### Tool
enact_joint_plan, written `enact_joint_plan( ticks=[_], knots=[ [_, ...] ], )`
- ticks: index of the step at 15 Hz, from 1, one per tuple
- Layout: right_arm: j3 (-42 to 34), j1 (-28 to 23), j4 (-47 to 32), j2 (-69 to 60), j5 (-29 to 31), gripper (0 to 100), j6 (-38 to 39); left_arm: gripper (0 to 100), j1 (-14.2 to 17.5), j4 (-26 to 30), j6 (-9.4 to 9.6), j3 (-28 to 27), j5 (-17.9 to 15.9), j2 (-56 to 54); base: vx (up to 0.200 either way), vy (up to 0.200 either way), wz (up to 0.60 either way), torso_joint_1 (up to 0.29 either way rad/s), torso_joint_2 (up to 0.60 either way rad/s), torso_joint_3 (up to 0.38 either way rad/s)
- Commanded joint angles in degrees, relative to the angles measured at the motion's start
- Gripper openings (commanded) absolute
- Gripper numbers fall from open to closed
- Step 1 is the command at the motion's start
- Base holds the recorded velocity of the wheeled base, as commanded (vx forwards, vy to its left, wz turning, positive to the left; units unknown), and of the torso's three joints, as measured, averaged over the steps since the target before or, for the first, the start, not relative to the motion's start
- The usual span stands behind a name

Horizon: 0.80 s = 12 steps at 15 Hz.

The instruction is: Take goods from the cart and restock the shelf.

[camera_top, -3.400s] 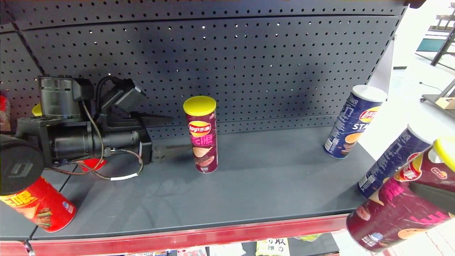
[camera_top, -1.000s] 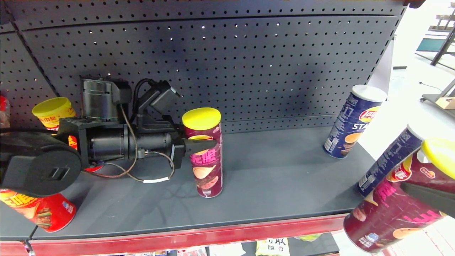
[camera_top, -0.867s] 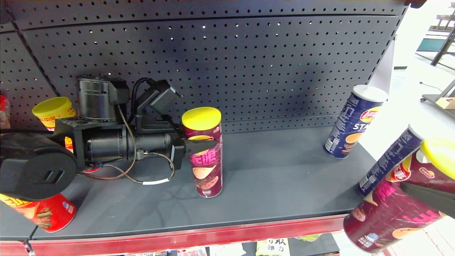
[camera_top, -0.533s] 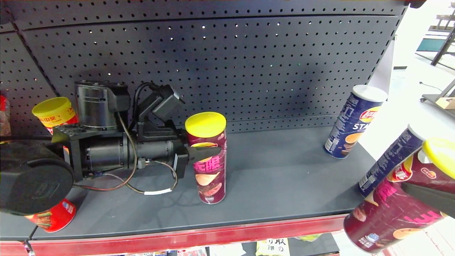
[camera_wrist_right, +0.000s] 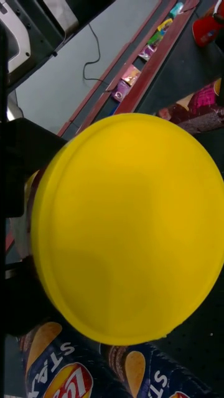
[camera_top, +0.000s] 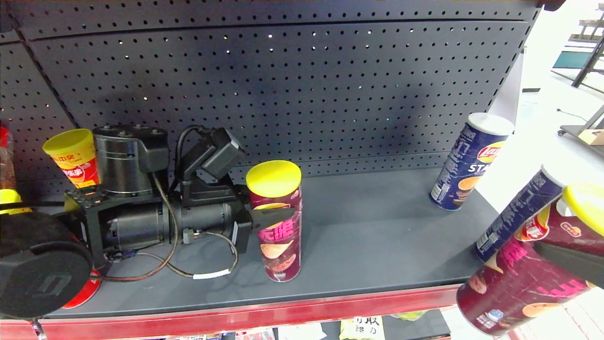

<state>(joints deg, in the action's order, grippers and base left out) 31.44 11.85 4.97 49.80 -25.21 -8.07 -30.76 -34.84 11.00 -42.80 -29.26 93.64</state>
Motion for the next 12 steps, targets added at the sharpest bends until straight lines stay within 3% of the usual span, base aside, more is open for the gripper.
enact_joint_plan(
  ticks=[1, 5, 8, 12],
  knots=[
    [0.03, 0.02, 0.04, -0.14, -0.01, 0, -0.10, 0, -0.71, -0.23, -0.10, 0.70, 0.34, -0.30, 0.000, 0.000, 0.00, 0.000, 0.00, 0.000],
    [-0.06, 0.02, 0.04, -0.23, -0.01, 0, -0.02, 0, -2.91, -1.55, -0.27, 1.67, 2.10, -0.12, 0.000, 0.000, 0.00, 0.000, 0.00, 0.000],
    [-0.06, 0.02, 0.04, -0.23, -0.01, 0, -0.02, 0, -4.14, -1.90, -1.77, 2.02, 3.77, -0.30, 0.000, 0.000, 0.00, 0.000, 0.00, 0.000],
    [-0.06, 0.02, 0.04, -0.23, -0.01, 0, -0.02, 0, -4.49, -3.22, -1.94, 2.90, 4.82, -0.30, 0.000, 0.000, 0.00, 0.000, 0.00, 0.000]
  ],
)
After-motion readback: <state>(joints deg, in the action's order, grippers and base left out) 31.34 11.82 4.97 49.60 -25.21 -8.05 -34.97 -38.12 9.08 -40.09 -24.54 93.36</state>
